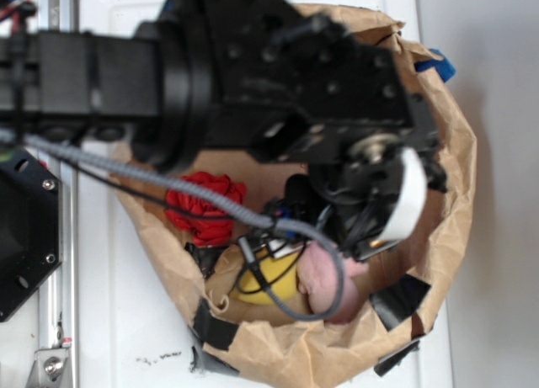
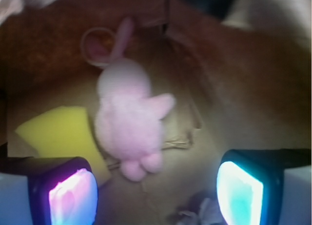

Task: Grab the pink bunny.

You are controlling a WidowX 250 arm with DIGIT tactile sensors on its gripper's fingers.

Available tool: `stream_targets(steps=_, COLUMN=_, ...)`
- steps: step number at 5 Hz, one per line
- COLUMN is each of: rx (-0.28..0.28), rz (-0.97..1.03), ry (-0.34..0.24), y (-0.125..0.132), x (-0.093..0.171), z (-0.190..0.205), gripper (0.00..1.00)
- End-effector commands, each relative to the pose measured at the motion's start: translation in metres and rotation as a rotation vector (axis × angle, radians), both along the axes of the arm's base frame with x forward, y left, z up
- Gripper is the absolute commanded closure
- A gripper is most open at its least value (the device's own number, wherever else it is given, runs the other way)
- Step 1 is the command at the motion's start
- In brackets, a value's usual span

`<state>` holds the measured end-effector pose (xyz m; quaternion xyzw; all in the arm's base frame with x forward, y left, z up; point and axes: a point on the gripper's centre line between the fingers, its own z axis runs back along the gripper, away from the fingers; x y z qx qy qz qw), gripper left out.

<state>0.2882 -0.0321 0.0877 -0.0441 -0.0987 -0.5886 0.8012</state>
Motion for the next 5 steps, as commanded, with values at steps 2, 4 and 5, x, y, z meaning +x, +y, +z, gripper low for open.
stream_targets(steps=2, rx=-0.115, rz=0.236, ry=-0.081, y=-0.032, x=0.0, z=-0.006, gripper=0.0)
stream_targets(steps=4, rx=-0.161, rz=0.302, ry=-0.04, y=-0.041, x=0.002, z=-0.01, gripper=0.0)
stream_targets(steps=5, rx=-0.178, rz=0.284, ry=-0.001, y=-0.046, x=-0.007, z=-0.012, gripper=0.0)
